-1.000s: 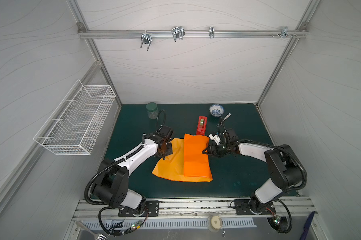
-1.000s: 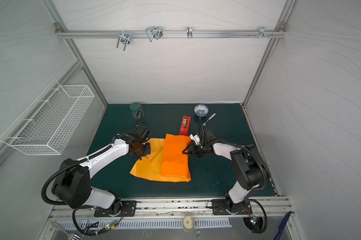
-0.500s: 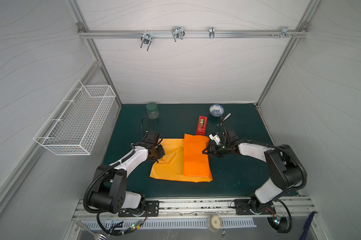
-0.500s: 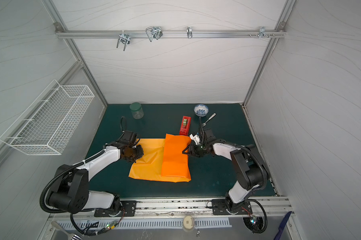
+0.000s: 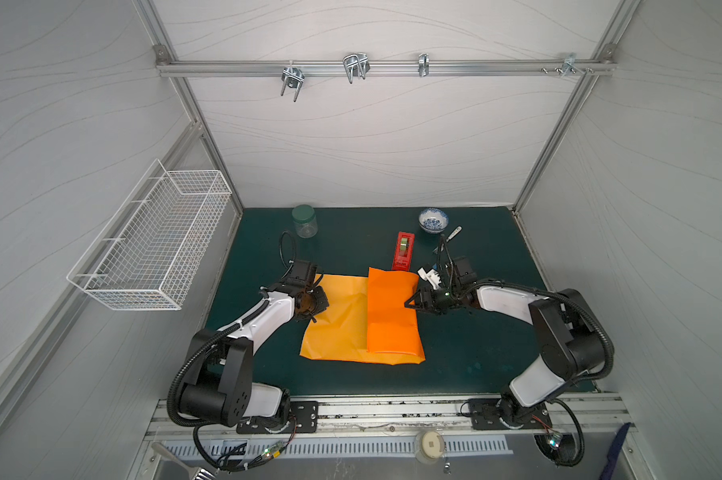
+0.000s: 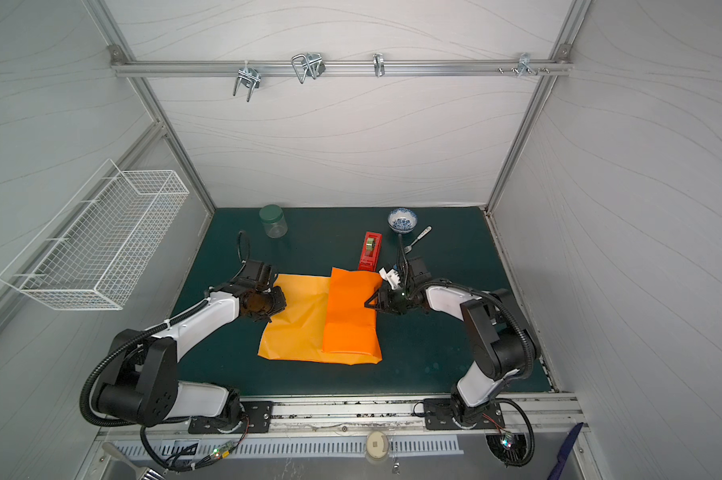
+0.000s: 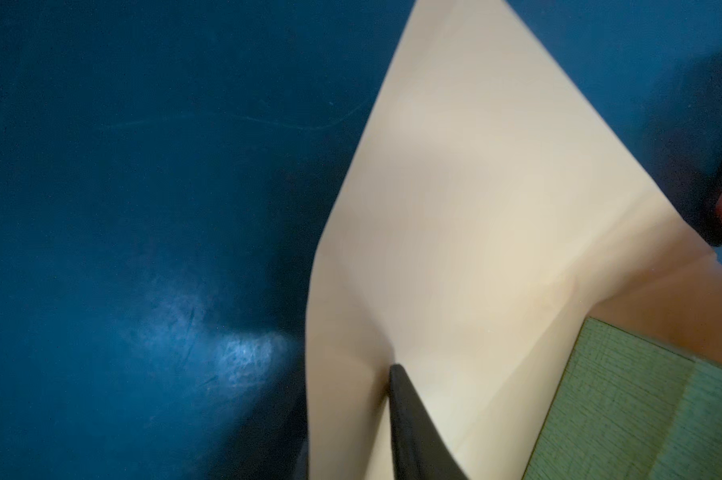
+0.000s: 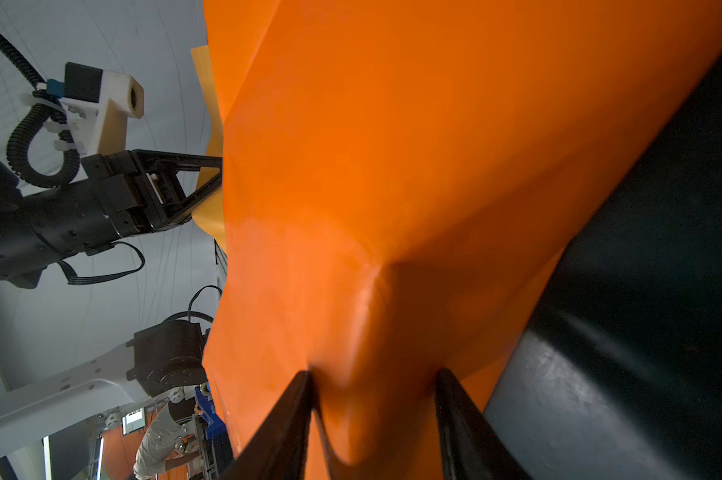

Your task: Wrap the gift box in paper

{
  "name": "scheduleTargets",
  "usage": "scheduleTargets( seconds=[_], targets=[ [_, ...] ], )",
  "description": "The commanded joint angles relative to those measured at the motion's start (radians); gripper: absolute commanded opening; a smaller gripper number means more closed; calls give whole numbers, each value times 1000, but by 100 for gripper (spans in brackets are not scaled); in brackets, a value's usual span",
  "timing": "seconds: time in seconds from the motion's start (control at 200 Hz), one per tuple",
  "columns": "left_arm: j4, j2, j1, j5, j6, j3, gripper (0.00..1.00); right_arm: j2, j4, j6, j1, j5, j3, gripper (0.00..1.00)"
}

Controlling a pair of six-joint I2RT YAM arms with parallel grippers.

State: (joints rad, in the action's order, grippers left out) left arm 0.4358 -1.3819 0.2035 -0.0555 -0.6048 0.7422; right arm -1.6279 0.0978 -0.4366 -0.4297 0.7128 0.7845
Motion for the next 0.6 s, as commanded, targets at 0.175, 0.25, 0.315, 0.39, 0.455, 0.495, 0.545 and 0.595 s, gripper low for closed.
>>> scheduleTargets(
  seconds=[0.175, 0.25, 0.315, 0.39, 0.455, 0.495, 0.545, 0.595],
  targets=[
    [-15, 22, -20, 16, -14, -29, 31, -56, 107, 27, -29, -144, -37, 48],
    [-58, 37, -50, -63, -33, -61, 32, -57, 106, 27, -29, -143, -36, 48],
    [-90, 41, -78, -122, -41, -87, 30, -56, 108, 27, -29, -143, -36, 48],
    [-94, 43, -90, -127, -46, -96, 26, -58, 105, 27, -29, -145, -36, 48],
    [-94, 47, -91, -115, -41, -95, 20, -60, 106, 27, -30, -144, -35, 48],
    [-96, 54, -91, -114, -38, -91, 17, -61, 105, 28, -30, -144, -33, 48],
    [-100, 64, -90, -117, -39, -84, 13, -61, 107, 27, -31, -144, -33, 48],
    [-104, 75, -91, -125, -40, -78, 10, -61, 108, 27, -32, -145, -31, 48]
  ],
)
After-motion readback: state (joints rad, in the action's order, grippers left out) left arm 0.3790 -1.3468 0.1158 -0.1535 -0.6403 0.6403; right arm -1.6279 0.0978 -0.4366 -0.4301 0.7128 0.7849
